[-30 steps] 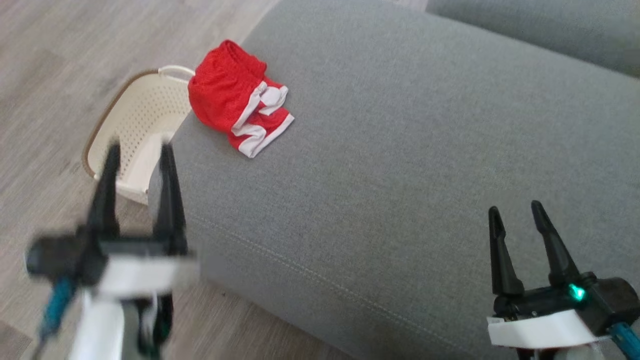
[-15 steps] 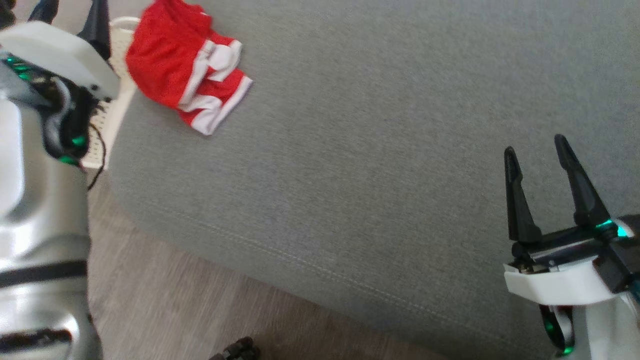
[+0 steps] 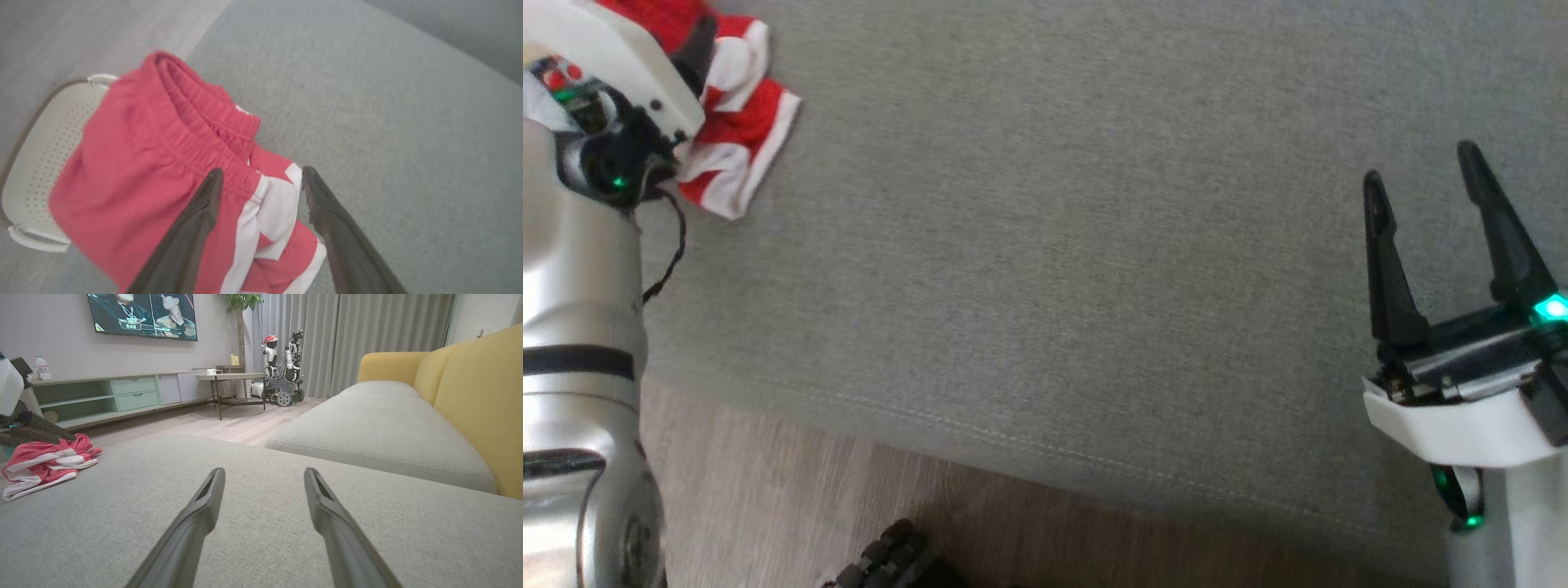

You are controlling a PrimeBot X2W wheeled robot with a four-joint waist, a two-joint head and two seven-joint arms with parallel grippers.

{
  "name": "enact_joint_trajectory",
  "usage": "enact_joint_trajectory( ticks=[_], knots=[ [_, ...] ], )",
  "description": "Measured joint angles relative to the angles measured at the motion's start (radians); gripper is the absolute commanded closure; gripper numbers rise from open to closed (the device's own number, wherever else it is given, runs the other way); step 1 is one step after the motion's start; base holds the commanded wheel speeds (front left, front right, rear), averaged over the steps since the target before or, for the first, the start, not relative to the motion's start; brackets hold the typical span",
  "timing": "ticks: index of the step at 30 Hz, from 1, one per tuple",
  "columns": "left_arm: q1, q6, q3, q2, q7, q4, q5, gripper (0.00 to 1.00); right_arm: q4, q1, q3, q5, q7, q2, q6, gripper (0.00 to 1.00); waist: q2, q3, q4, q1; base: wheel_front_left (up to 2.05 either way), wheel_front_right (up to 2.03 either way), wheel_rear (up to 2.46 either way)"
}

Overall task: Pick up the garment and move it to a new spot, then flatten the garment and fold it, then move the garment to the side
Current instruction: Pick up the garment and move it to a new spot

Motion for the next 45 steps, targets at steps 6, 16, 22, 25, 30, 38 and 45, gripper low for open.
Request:
enact_joint_trajectory(
  ticks=[6, 16, 22, 25, 30, 38, 45],
  knots=[
    [-0.005, 0.006, -0.041, 0.032, 0.002, 0.081, 0.048, 0.00, -0.026, -0.045, 0.015, -0.008, 0.000, 0.000, 0.000, 0.00, 0.0000, 0.042, -0.039, -0.0002, 0.00, 0.00, 0.00],
    [-0.033, 0.007, -0.049, 0.056, -0.212, 0.135, 0.056, 1.00, -0.025, -0.067, 0.009, -0.008, 0.000, 0.012, 0.000, 0.00, 0.0000, 0.051, -0.072, -0.0002, 0.00, 0.00, 0.00],
    [-0.016, -0.010, -0.085, 0.050, -0.401, 0.098, 0.045, 1.00, -0.008, -0.068, 0.008, -0.001, 0.000, 0.043, 0.000, 0.00, 0.0000, -0.005, -0.070, -0.0002, 0.00, 0.00, 0.00],
    [0.008, -0.010, -0.115, 0.050, -0.480, 0.058, 0.041, 1.00, -0.008, -0.069, 0.008, 0.004, 0.000, 0.058, 0.000, 0.00, 0.0000, -0.048, -0.073, -0.0002, 0.00, 0.00, 0.00],
    [0.083, -0.010, -0.225, 0.053, -0.559, -0.076, 0.020, 1.00, -0.013, -0.067, -0.006, 0.030, 0.000, 0.080, 0.000, 0.00, 0.0000, -0.132, -0.092, -0.0002, 0.00, 0.00, 0.00],
    [0.231, -0.010, -0.346, 0.058, -0.562, -0.369, 0.002, 1.00, -0.058, -0.044, -0.042, 0.039, -0.003, 0.103, 0.000, 0.00, 0.0001, -0.233, -0.191, -0.0003, 0.00, 0.00, 0.00],
    [0.360, 0.006, -0.453, 0.025, -0.481, -0.607, 0.026, 1.00, -0.100, -0.026, -0.051, 0.050, -0.003, 0.115, 0.000, 0.00, 0.0001, -0.278, -0.331, -0.0003, 0.00, 0.00, 0.00]
  ],
)
